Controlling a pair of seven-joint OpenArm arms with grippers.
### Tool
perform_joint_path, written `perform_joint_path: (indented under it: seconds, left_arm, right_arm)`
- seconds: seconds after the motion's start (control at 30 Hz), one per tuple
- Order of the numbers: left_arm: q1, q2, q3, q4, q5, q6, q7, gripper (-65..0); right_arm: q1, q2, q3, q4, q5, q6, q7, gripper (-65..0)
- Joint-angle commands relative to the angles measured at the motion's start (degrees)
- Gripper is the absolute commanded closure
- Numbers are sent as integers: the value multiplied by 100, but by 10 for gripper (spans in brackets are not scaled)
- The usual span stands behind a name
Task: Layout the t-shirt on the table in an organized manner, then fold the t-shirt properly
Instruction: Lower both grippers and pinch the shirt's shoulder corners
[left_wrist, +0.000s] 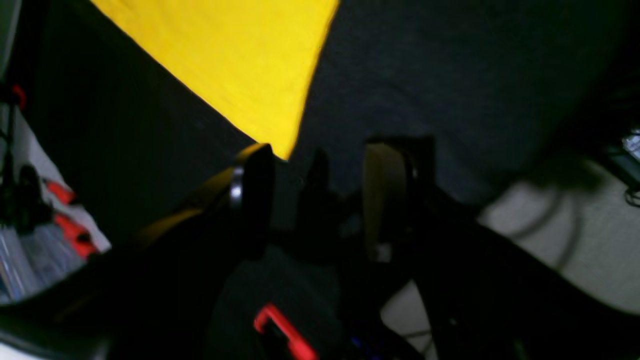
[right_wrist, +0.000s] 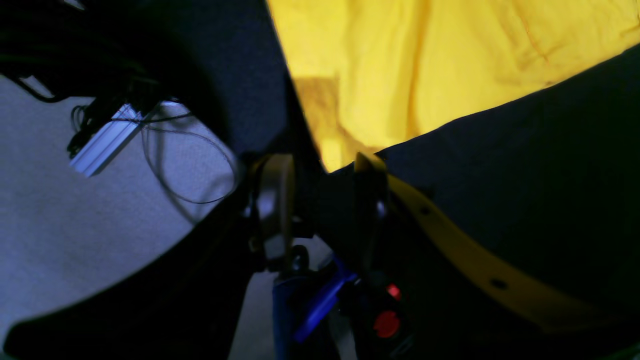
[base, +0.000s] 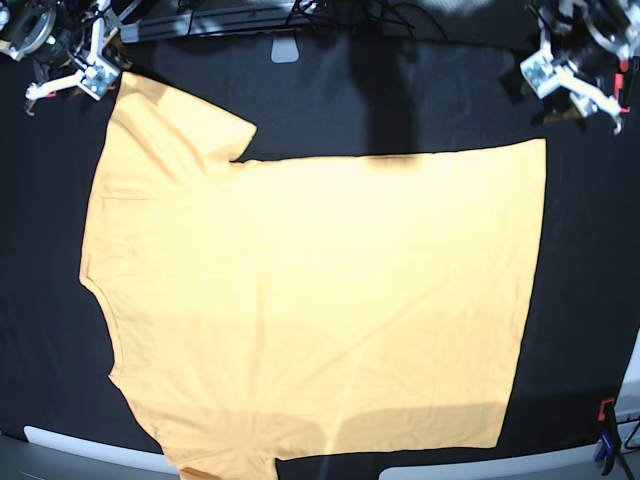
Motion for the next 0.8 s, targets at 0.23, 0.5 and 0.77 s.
perform_joint_path:
  seconds: [0.23,0.5,0.77]
  left_arm:
    - [-1233,-404,1045,-1008,461,92,-39,-271]
    - [-2140,-404,1545,-1978,461,92,-170,-271]
    - [-2726,-411,1781,-2498,463,90,-166,-266]
  right_arm:
    - [302,55,59,87,-114,-22,66,-202]
    - [332,55,59,87,-131,-37,2,-202]
    - [332,55,59,87,-131,-37,-33,-202]
